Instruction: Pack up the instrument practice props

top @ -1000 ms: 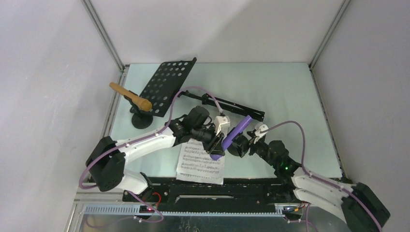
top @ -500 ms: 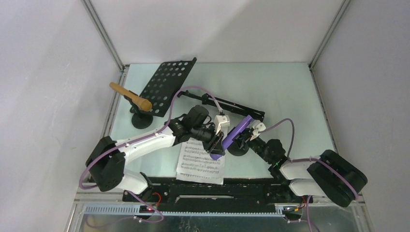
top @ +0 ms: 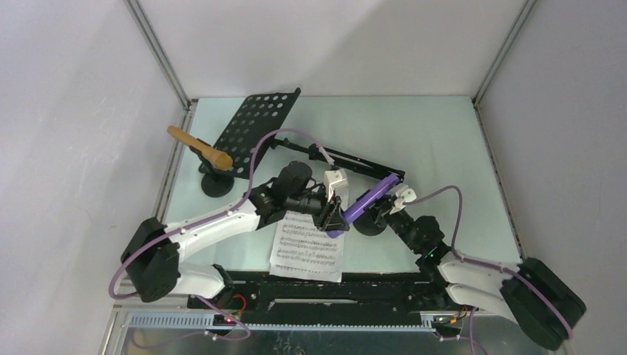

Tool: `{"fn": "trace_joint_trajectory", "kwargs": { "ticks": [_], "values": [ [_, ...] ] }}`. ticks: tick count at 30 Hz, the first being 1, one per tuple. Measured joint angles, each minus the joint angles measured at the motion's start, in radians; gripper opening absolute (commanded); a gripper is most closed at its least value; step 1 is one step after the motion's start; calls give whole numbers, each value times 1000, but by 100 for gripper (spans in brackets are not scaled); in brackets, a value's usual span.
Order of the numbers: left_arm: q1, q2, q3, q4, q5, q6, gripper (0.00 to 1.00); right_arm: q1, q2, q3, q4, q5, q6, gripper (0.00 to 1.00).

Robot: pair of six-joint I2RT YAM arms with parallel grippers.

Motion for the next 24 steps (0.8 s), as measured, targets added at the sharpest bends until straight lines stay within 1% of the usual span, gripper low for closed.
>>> {"fn": "trace_joint_trajectory", "kwargs": {
  "ticks": [5,8,12,14,18,24],
  "values": [
    [-17,-72,-68,134,-60,-44,0,-21,-171,23,-195,34,-7,0],
    [-25,-99,-119,211,-96,-69,0,-66,-241,35,-290,29,-4,0],
    [-34,-119,-172,241,-120,-91,0,-156,-308,36,-398,30,14,0],
    [-39,-127,-200,234,-124,-102,0,-199,-326,36,-444,48,28,0],
    [-54,-149,-265,166,-112,-132,0,-299,-353,68,-526,177,35,0],
    [-69,-216,-333,142,-141,-163,0,-365,-415,115,-597,265,37,0]
  ]
}}
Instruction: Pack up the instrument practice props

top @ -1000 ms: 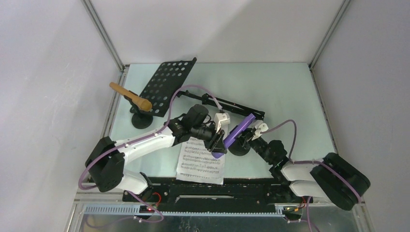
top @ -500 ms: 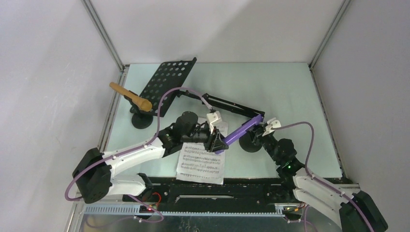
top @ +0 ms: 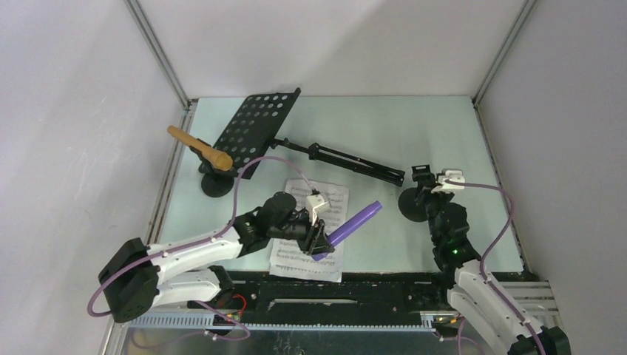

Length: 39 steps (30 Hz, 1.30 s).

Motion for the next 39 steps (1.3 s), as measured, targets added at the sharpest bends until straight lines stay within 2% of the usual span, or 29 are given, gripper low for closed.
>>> {"fn": "trace_joint_trajectory", "kwargs": {
  "ticks": [4,10,16,20,24,25,31,39],
  "values": [
    [0,-72,-43,26,-89,-28,0,-19,-37,11,-60,25,9,0],
    [0,-138,-88,64,-390,-151,0,-49,-43,44,-150,48,15,0],
    [0,-111,-88,28,-713,-307,0,-117,-13,74,-158,32,46,0],
    [0,-23,-86,14,-830,-366,0,-138,37,99,-145,28,52,0],
    [0,64,-86,14,-880,-409,0,-151,93,105,-102,30,44,0],
    [0,77,-86,18,-883,-418,0,-156,116,113,-93,33,39,3],
    [0,165,-86,84,-867,-451,0,-234,313,215,26,39,8,5],
    [2,222,-78,145,-845,-446,32,-371,708,373,331,18,-28,4]
  ]
}}
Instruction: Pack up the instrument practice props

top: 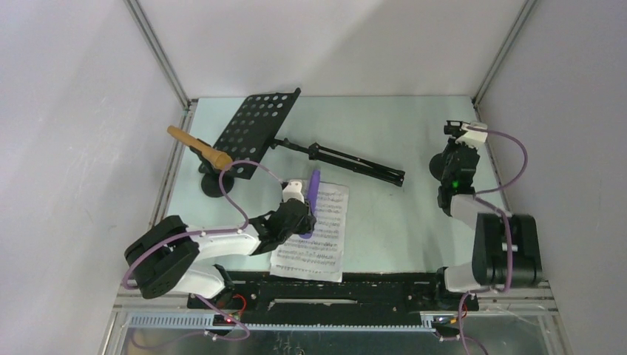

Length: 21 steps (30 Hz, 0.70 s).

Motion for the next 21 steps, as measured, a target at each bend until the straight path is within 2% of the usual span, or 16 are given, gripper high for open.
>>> {"fn": "trace_joint_trajectory", "kwargs": {
  "ticks": [4,6,8,12,18,21],
  "values": [
    [0,12,9,3,3,3,45,-24,191,64,113,-11,-25,6],
    [0,16,12,1,2,5,54,-32,254,89,135,-20,-29,10],
    [1,17,13,-3,2,7,62,-38,304,108,147,-27,-31,19],
    [1,18,13,-30,10,11,79,-47,356,133,143,-41,-26,47],
    [1,-7,13,-68,9,14,91,-63,348,161,92,-48,11,80],
    [1,-46,13,-99,5,14,97,-65,298,171,34,-53,39,86]
  ]
}}
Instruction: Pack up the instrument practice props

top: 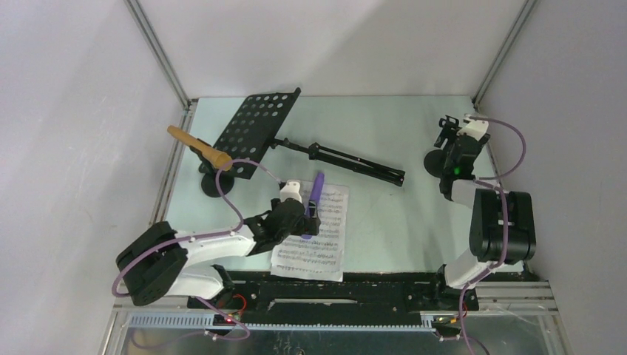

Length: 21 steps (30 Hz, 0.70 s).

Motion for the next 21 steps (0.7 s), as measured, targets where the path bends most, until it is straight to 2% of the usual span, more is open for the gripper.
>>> {"fn": "trace_joint_trajectory", "kwargs": {
  "ticks": [6,11,16,21],
  "values": [
    [0,-112,0,-63,-23,-2,100,-3,-161,-13,-164,-10,70,91],
    [0,-223,2,-165,-67,-7,99,-9,-395,-43,-344,-6,172,93],
    [0,-343,44,-336,-188,-65,100,-16,-635,-53,-587,-17,314,94],
    [14,-496,114,-548,-352,-154,100,-14,-836,-72,-813,-109,417,98]
  ]
}}
